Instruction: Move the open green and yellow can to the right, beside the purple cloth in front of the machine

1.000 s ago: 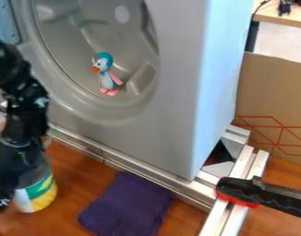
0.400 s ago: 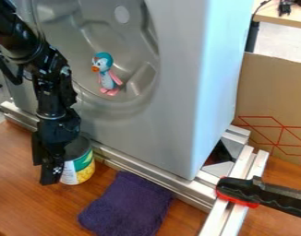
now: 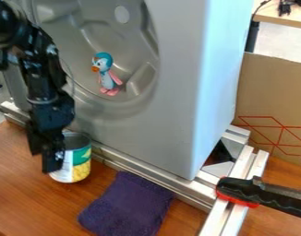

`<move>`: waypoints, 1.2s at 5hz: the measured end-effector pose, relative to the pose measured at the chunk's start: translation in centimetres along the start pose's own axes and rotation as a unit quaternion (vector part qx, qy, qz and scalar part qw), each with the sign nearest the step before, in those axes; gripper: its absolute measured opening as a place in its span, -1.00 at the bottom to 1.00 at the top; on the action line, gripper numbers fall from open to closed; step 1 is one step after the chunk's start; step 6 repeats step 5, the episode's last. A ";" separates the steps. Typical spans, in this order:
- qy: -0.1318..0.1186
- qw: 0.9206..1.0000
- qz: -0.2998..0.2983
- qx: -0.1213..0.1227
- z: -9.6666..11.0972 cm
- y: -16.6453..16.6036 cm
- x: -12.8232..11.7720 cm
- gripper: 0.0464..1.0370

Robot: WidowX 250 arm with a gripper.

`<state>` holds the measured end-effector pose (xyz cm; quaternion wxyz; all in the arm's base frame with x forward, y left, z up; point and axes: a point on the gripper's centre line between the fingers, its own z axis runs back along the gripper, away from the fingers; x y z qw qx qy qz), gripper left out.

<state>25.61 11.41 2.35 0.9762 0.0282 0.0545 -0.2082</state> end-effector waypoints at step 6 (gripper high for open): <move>-0.037 0.995 0.079 0.039 5.6 -1.6 -7.4 0.93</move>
